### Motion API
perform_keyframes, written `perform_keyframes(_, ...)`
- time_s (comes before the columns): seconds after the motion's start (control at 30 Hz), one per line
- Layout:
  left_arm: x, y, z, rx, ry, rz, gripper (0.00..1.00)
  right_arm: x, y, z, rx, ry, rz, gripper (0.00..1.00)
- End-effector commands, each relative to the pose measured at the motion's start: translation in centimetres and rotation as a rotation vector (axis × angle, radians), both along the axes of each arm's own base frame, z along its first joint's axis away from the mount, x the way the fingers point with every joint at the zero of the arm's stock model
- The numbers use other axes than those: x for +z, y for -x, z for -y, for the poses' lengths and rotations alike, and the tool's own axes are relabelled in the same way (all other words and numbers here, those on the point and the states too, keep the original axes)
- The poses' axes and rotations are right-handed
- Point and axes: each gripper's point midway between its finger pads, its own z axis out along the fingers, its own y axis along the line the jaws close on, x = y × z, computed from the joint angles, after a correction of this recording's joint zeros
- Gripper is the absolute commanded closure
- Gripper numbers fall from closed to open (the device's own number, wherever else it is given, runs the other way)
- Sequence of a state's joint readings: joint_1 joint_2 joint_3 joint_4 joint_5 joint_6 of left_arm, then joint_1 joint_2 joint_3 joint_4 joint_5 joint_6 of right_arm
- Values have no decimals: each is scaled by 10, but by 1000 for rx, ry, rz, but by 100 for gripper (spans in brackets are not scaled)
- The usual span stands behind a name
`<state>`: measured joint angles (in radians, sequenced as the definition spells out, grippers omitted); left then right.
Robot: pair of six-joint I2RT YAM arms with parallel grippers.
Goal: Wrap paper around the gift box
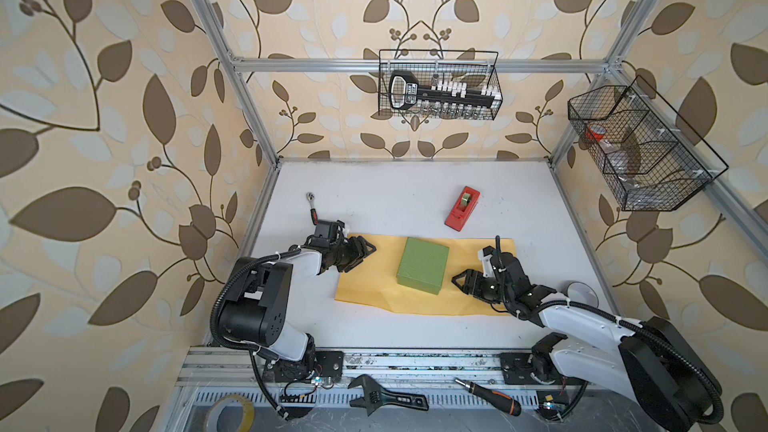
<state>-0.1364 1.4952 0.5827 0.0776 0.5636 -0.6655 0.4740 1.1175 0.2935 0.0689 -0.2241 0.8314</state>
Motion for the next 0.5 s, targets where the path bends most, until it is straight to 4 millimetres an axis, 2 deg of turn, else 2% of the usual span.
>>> perform_keyframes(0.0, 27, 7, 3, 10, 14, 67, 30, 7, -8, 25, -35, 131, 26, 30)
perform_keyframes(0.1, 54, 19, 30, -77, 12, 141, 28, 5, -11, 43, -59, 148, 27, 31)
perform_keyframes(0.17, 63, 28, 50, -144, 25, 153, 28, 3, -13, 45, -53, 134, 12, 33)
perform_keyframes(0.27, 59, 44, 74, -228, 78, 88, 28, -4, -14, 47, -51, 132, -13, 35)
perform_keyframes(0.4, 49, 58, 91, -302, 137, 16, 23, -15, -10, 48, -57, 130, -35, 37)
perform_keyframes(0.47, 53, 63, 104, -345, 186, 15, 22, -20, -8, 47, -56, 122, -46, 38)
